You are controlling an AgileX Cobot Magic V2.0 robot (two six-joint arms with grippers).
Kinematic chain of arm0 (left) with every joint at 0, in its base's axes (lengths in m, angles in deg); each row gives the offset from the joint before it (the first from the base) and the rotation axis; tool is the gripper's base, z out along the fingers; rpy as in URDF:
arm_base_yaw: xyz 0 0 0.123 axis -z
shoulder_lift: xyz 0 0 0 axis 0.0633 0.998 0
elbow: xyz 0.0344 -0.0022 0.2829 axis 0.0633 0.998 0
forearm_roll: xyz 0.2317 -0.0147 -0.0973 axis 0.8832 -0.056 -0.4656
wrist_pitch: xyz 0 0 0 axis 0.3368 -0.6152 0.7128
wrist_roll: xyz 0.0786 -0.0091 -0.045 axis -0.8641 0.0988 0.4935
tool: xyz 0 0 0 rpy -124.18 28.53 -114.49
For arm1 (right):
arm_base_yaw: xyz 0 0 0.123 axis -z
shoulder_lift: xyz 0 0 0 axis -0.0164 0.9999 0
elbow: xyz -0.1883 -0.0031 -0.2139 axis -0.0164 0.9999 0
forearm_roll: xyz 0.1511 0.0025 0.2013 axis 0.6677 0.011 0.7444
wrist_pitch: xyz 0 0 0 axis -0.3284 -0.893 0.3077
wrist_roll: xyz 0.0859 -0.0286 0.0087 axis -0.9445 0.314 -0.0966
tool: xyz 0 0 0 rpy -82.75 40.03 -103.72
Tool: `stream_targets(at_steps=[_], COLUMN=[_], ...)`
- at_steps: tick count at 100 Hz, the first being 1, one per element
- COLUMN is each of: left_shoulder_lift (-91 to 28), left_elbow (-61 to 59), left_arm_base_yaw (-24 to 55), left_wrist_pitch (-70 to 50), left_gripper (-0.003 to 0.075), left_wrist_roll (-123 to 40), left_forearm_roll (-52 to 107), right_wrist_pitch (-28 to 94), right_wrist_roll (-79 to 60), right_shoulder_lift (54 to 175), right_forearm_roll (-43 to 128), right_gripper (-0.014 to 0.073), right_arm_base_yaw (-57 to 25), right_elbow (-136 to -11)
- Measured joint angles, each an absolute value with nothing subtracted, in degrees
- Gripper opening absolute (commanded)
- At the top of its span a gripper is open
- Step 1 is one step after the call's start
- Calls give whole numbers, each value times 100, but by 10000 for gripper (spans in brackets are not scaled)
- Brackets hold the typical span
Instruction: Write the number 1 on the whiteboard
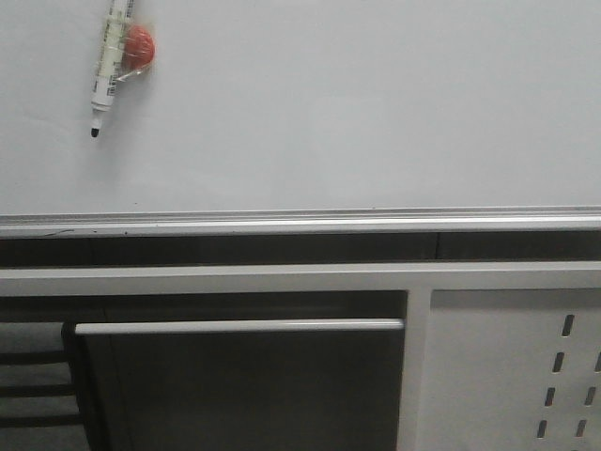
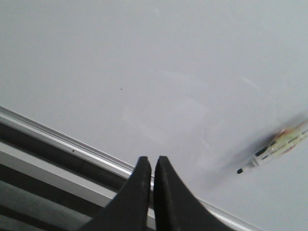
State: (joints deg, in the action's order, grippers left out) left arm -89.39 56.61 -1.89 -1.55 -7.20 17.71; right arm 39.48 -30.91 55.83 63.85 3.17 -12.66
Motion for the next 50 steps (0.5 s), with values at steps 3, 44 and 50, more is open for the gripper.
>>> stream_targets(at_steps=[3,44,50], left_shoulder_lift=[-8939,-7901,-7374], left_elbow=[5661,4054,3697], left_arm_base_yaw=[-189,-189,-189], left_wrist_pitch=[-154,-1622,-2025], left_gripper=[-20,-20,-20], left_wrist_roll=[-720,-2144,-2655], left_forearm_roll=[1577,1371,1380], right_wrist_pitch=[3909,2030,1755], right_wrist_roll=[-3091,-2233,-1889], right_shoulder_lift=[5583,7030,7540], right_forearm_roll=[6504,6168,6119], right_gripper=[-62,-49,-50], right_arm_base_yaw=[317,317,317], right_elbow=[-1266,-2968,-3348])
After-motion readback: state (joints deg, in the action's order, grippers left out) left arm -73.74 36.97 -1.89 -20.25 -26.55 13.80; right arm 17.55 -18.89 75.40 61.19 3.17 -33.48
